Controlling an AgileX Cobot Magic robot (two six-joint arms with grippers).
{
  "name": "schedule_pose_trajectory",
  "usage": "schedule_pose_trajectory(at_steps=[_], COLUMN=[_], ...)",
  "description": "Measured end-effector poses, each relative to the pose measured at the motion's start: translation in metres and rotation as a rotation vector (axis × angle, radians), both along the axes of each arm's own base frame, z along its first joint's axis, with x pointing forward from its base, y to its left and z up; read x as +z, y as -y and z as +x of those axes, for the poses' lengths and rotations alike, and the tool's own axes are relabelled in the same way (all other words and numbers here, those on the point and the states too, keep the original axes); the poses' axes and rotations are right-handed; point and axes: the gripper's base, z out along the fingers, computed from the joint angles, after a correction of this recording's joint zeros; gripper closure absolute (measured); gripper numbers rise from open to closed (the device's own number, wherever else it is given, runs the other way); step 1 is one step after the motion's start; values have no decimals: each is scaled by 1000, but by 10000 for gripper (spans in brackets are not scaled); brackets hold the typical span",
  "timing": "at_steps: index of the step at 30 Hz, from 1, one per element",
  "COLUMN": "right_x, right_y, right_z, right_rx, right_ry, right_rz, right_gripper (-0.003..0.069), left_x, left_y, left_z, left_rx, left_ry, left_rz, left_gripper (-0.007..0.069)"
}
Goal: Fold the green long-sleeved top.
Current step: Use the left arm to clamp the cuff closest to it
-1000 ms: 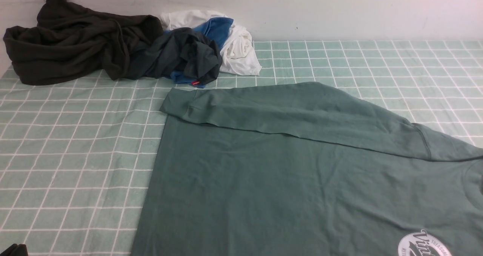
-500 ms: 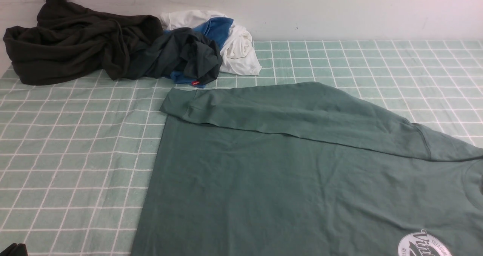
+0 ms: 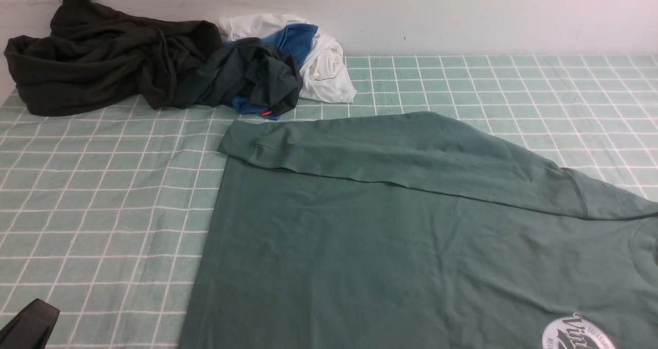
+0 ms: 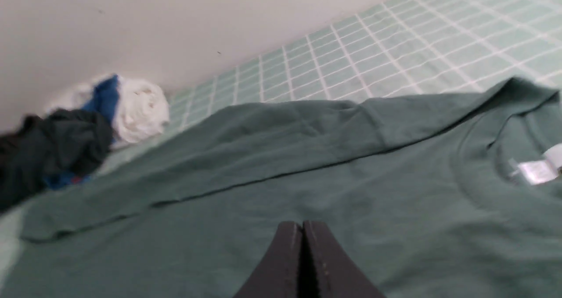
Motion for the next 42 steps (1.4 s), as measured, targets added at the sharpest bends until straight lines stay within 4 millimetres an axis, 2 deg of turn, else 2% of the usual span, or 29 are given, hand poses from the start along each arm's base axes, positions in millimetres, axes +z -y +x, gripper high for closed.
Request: schedule_pose_trajectory(at_steps=[2, 3, 5, 8, 13, 17, 18, 19, 22, 25, 28, 29, 31, 33, 37, 40, 42], right_x=[1, 3, 6, 8, 9, 12, 12, 12, 29, 63, 97, 102, 128, 139, 146, 137, 128], right_y=[-1, -3, -4, -5, -3, -1, 0, 0, 0, 0, -2, -3, -8, -10, -19, -31, -40], right_z=[0, 0, 0, 1, 1, 1, 1, 1, -1, 4, 19, 22, 43, 57, 82, 92, 92], right_rx=[1, 7, 8, 8, -3, -22, -22, -21, -6, 7, 70, 85, 210, 306, 497, 649, 755], right_ry=[9, 23, 41, 58, 82, 114, 122, 122, 168, 176, 104, 88, -50, -166, -365, -480, -561], right_rz=[69, 209, 320, 415, 371, 319, 266, 258, 90, -82, -269, -294, -437, -496, -529, -530, -539], right_gripper=[673, 673, 673, 673, 673, 673, 673, 673, 673, 673, 673, 673, 673, 673, 673, 673, 673], left_x=[1, 2, 3, 5, 5, 14, 30, 31, 68, 98, 125, 125, 139, 146, 135, 119, 109], left_y=[0, -1, -2, -4, -5, -2, -1, -1, 0, 4, 14, 16, 28, 33, 28, 25, 33], left_z=[0, 0, 0, 1, 1, -1, -4, -4, -2, 14, 41, 45, 69, 83, 107, 119, 124], left_rx=[2, 13, 25, 47, 52, 30, 24, 23, 22, -17, -154, -183, -375, -510, -743, -834, -898], left_ry=[3, 12, 23, 38, 51, 96, 155, 160, 215, 193, 144, 125, 55, -22, -325, -527, -585], left_rz=[-43, -85, -99, -97, -18, 165, 271, 283, 456, 583, 712, 720, 840, 921, 1110, 1225, 1267], left_gripper=[627, 627, 627, 627, 627, 627, 627, 627, 627, 627, 627, 627, 628, 628, 628, 628, 628])
